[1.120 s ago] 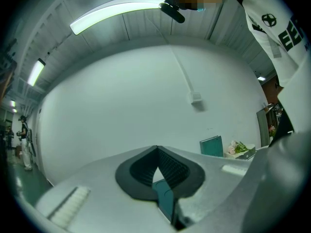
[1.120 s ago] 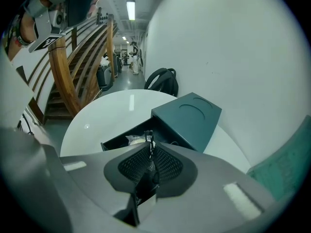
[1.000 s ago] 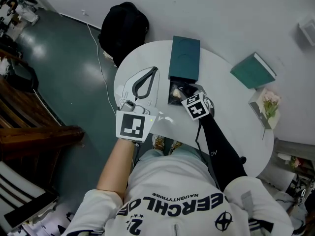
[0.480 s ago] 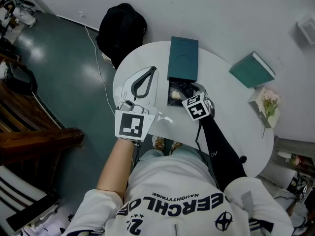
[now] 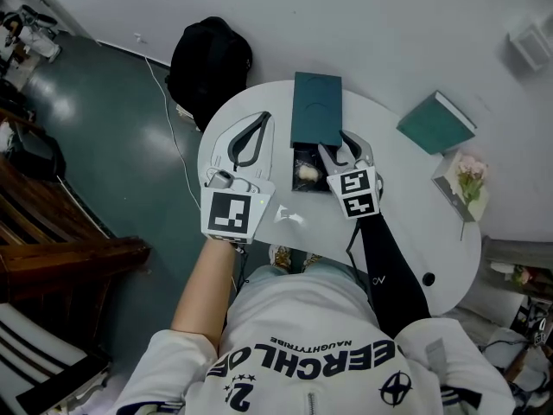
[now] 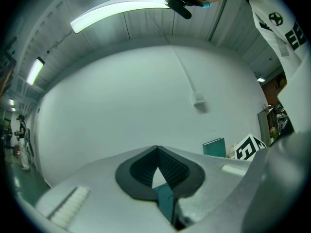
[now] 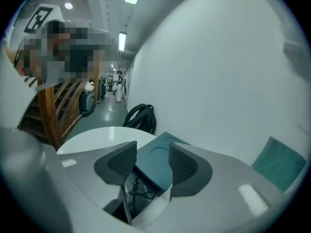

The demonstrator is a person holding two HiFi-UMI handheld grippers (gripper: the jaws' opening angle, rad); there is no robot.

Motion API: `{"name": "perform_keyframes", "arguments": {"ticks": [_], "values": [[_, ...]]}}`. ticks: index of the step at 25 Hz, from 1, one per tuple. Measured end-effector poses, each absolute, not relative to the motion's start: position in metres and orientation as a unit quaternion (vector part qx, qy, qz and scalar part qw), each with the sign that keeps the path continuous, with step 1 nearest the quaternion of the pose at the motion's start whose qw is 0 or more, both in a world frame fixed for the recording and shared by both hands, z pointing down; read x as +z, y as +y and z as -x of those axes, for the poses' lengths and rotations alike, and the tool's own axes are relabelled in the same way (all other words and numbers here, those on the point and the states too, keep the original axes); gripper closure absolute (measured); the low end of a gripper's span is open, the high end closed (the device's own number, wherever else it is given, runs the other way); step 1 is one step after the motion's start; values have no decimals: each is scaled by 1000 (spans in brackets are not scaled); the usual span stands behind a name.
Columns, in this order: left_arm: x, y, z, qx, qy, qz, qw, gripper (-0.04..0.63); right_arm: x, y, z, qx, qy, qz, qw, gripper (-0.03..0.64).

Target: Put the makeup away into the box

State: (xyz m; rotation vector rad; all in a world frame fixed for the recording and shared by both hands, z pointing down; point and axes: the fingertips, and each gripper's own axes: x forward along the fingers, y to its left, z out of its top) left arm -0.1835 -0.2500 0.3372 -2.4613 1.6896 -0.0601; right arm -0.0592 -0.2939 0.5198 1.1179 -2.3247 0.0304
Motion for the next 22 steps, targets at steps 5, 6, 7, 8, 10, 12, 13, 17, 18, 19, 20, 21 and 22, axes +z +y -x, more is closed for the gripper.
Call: {"name": "perform_keyframes", "arguments": {"ticks": [5, 6, 7, 8, 10, 12, 13, 17, 18, 19, 20, 21, 22], "values": [[326, -256, 183, -12, 559, 824, 91, 591, 455, -296, 58, -28, -871, -446, 205, 379], [324, -257, 182, -10, 557, 825, 93, 591, 443, -296, 57, -35, -870, -452, 192, 379], [321, -259, 181, -8, 555, 827, 94, 591, 431, -295, 56, -42, -870, -457, 180, 379], [319, -259, 180, -7, 553, 828, 95, 591, 420, -294, 55, -49, -869, -462, 170, 379], [314, -260, 179, -7, 549, 830, 100, 591, 399, -291, 54, -62, -867, -471, 149, 377], [310, -261, 181, -7, 548, 830, 104, 591, 375, -288, 53, -78, -863, -484, 121, 376], [308, -261, 181, -7, 547, 830, 106, 591, 364, -286, 52, -86, -861, -490, 107, 376], [307, -259, 178, -8, 538, 836, 109, 591, 351, -275, 53, -97, -859, -495, 93, 373], [307, -257, 176, -8, 534, 838, 109, 591, 352, -272, 52, -95, -858, -497, 92, 373], [307, -257, 173, -9, 530, 841, 110, 591, 352, -270, 49, -93, -856, -501, 91, 373], [307, -256, 169, -8, 525, 843, 111, 591, 353, -268, 45, -91, -853, -506, 90, 373], [306, -255, 164, -7, 520, 847, 112, 591, 353, -266, 39, -90, -850, -512, 90, 373], [305, -255, 158, -6, 514, 850, 114, 591, 353, -263, 32, -89, -846, -518, 90, 373]]}}
